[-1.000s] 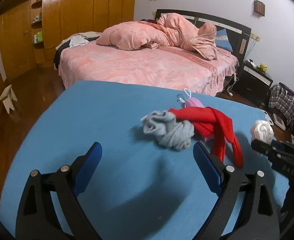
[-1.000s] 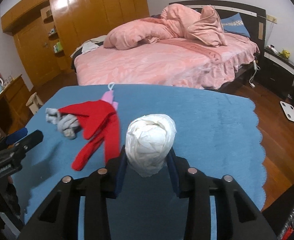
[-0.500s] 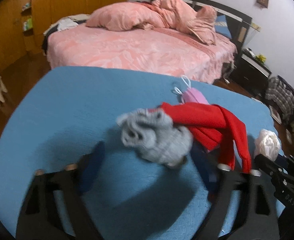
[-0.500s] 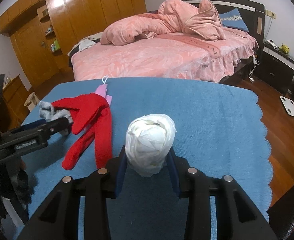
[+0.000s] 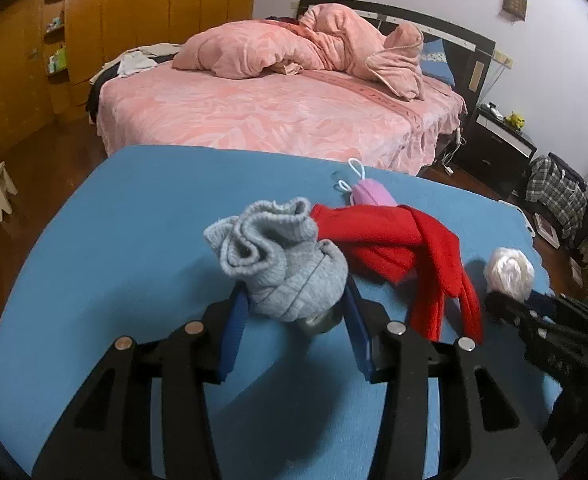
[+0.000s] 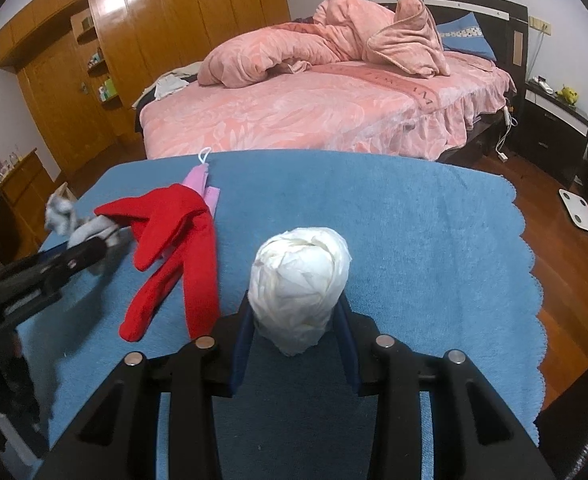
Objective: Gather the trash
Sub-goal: 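Grasp the grey sock with the left tool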
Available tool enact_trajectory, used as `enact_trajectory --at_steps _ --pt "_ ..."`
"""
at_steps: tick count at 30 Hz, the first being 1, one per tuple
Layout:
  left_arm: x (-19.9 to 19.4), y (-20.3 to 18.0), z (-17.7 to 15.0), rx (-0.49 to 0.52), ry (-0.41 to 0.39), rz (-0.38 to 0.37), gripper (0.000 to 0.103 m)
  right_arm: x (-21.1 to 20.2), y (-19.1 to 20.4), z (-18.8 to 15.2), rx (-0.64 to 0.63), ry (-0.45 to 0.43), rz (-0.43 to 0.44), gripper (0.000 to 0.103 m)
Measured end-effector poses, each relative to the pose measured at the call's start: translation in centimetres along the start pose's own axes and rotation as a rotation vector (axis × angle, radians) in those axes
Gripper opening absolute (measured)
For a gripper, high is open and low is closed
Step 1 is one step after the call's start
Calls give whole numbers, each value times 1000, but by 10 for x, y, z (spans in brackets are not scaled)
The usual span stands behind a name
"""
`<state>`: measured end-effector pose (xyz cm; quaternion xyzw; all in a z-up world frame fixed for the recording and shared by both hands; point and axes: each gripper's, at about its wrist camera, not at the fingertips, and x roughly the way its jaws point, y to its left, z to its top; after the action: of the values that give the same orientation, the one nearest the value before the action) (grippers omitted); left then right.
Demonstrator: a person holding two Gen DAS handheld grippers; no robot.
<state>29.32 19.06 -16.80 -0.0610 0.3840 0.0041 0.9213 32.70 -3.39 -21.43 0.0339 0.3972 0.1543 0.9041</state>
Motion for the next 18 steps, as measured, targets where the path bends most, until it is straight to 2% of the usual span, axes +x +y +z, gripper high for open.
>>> enact_trajectory --at_steps 6,18 --pt "-22 2 -13 -5 -20 33 44 -7 0 -1 17 -7 7 38" --pt "-53 -16 -19 6 -63 37 45 -51 0 6 7 -76 34 38"
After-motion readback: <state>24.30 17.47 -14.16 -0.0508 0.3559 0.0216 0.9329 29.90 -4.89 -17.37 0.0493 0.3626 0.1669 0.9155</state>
